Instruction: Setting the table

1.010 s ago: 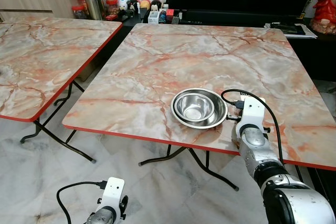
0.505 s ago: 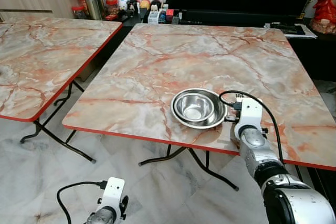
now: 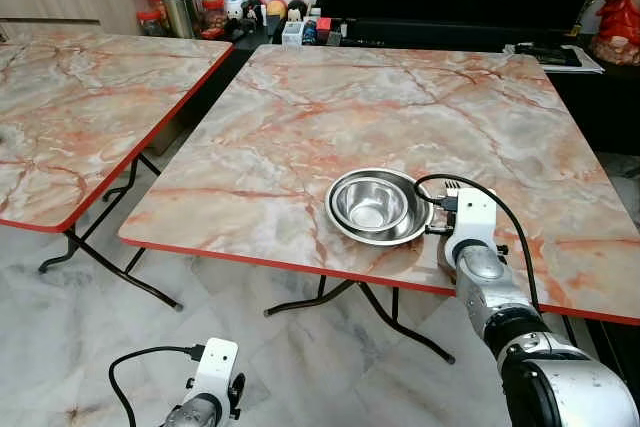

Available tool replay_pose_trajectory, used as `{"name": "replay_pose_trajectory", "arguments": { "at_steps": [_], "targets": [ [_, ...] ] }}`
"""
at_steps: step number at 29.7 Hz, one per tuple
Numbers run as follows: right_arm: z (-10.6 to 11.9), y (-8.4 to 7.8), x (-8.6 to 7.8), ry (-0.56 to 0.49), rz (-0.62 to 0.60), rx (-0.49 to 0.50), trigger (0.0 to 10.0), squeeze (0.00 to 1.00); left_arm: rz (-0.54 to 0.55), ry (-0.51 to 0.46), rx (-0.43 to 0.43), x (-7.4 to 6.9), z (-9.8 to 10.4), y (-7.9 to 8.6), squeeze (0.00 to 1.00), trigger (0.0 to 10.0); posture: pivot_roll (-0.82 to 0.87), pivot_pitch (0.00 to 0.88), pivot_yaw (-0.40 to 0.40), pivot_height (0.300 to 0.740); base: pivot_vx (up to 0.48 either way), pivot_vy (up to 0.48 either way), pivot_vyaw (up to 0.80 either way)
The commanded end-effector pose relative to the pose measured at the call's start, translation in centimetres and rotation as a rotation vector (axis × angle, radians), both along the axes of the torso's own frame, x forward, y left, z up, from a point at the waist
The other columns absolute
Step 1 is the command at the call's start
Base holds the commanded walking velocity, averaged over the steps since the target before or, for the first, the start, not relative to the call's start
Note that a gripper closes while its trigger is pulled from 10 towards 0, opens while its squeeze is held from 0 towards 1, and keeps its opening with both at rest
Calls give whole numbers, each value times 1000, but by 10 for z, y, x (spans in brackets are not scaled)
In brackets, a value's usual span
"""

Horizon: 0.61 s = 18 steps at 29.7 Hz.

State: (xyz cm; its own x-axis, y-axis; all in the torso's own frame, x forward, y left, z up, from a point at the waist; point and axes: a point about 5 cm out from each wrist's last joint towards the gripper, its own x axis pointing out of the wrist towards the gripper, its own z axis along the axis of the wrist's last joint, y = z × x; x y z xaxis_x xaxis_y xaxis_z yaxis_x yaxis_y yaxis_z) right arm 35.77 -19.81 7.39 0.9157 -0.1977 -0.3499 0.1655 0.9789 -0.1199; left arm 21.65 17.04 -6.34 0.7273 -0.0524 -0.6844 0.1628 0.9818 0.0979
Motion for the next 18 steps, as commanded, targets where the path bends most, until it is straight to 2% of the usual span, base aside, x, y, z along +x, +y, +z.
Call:
{"name": "replay_pose_trajectory", "arguments": {
  "at_steps": [1,18],
  "targets": [
    [1,-1,1,9,8,-14,10000,0,-8,0,7,3,1,1,0,10000,17,0,33,705,0,0,0],
    [-5,-1,-2,40,16,18,10000,0,-12,1,7,2,1,1,0,10000,21,0,33,705,0,0,0]
  ]
}}
